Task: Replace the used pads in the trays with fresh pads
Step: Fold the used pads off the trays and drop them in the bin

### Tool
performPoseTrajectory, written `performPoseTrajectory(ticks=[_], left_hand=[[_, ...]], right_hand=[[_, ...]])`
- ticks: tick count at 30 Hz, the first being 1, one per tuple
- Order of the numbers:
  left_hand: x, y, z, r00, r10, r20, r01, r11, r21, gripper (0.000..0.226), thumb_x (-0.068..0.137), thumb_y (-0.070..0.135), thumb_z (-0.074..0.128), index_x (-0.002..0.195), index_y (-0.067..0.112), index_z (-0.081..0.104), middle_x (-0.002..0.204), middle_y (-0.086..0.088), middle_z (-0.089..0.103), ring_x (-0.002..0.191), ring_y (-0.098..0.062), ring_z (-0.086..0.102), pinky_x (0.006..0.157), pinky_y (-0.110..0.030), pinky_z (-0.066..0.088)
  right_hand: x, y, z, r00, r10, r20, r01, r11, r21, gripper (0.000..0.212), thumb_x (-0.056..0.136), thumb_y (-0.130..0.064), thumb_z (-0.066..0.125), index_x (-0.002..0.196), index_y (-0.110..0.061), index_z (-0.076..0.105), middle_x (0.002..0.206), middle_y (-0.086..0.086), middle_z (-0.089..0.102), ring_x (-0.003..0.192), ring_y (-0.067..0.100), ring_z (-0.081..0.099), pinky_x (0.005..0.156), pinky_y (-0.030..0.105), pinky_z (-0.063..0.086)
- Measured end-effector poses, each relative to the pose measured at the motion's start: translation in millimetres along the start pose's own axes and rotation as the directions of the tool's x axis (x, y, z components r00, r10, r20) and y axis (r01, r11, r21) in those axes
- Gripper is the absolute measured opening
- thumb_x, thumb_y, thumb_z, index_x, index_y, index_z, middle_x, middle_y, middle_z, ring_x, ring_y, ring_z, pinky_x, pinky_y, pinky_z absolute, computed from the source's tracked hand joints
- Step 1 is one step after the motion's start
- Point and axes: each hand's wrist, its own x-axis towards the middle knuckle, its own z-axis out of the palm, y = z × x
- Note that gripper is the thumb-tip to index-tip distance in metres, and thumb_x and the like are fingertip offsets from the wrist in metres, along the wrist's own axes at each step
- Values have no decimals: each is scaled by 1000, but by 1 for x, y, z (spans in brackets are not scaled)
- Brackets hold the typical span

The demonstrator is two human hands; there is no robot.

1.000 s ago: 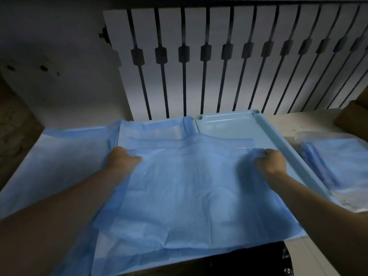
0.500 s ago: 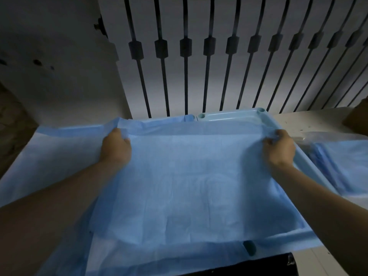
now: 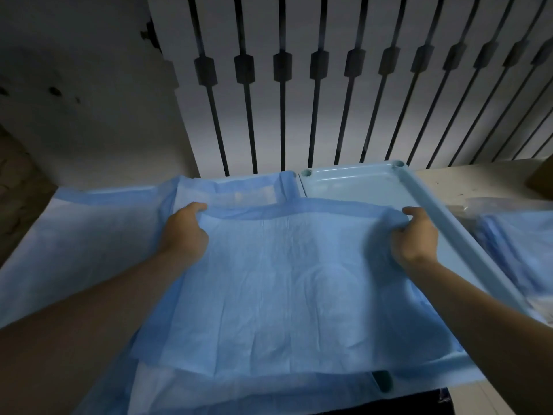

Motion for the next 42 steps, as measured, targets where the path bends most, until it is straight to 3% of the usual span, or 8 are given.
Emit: performPoseTrajectory(ticks=[5, 11, 15, 18, 27, 34, 38, 42], left_hand=[[-17, 6, 0, 997, 34, 70, -47, 981, 191, 57, 86, -2, 54, 141, 10, 46, 151, -18, 30, 137, -34, 33, 110, -36, 28], [-109, 53, 12, 862, 483, 153, -505, 845, 178, 60, 91, 41, 38, 143, 11, 43, 158, -11, 23, 147, -27, 18, 118, -36, 1], [-176, 97, 33, 731, 543, 413, -634, 764, 119, 84, 79, 60, 0, 152, 24, 20, 162, 3, 2, 149, -13, -3, 118, -30, -12], [-197, 109, 51, 738, 458, 496, -595, 788, 158, 91, 73, 64, -7, 154, 25, 7, 161, 4, -12, 147, -11, -14, 117, -32, -13], [-209, 110, 68, 762, 327, 559, -500, 846, 187, 66, 101, 50, 23, 152, 25, -10, 158, 4, -24, 146, -15, -19, 120, -34, -7], [-212, 111, 69, 766, 323, 555, -498, 845, 196, 68, 100, 51, 22, 152, 24, -13, 157, 4, -27, 146, -14, -20, 120, -34, -8], [-211, 109, 72, 768, 325, 552, -501, 841, 202, 69, 99, 53, 21, 152, 24, -13, 157, 3, -27, 146, -14, -20, 120, -34, -7], [-213, 109, 73, 773, 325, 544, -502, 838, 213, 70, 99, 53, 21, 152, 23, -12, 158, 2, -26, 147, -15, -18, 120, -35, -6]], right_hand=[[-11, 0, -5, 992, -77, 104, 92, 984, -150, 56, 90, -7, 53, 144, -9, 36, 144, 17, 32, 117, 44, 49, 97, 45, 41], [-37, 9, -42, 989, -84, 124, 102, 984, -146, 56, 85, -16, 64, 138, -12, 45, 135, 14, 45, 112, 36, 55, 98, 47, 45], [-68, 31, -82, 987, -63, 150, 72, 996, -58, 32, 89, -8, 56, 120, -12, 58, 96, 8, 68, 72, 20, 63, 59, 24, 50], [-88, 52, -108, 980, -24, 199, 39, 997, -73, 27, 88, -6, 58, 114, -11, 62, 77, 3, 66, 56, 10, 55, 44, 14, 36], [-124, 76, -127, 908, 55, 416, -127, 981, 148, 45, 79, -23, 79, 117, -18, 57, 99, 8, 68, 74, 14, 59, 61, 21, 44], [-130, 75, -112, 937, -134, 324, 193, 968, -159, 59, 75, -18, 68, 131, -24, 51, 95, -7, 61, 98, 24, 58, 95, 41, 45], [-131, 75, -112, 931, -291, 220, 338, 914, -224, 52, 79, -13, 61, 130, -23, 53, 105, -5, 65, 107, 24, 48, 92, 36, 37], [-126, 76, -111, 936, -185, 301, 300, 864, -404, 41, 79, -31, 63, 119, -21, 61, 122, 2, 57, 115, 27, 41, 91, 37, 29]])
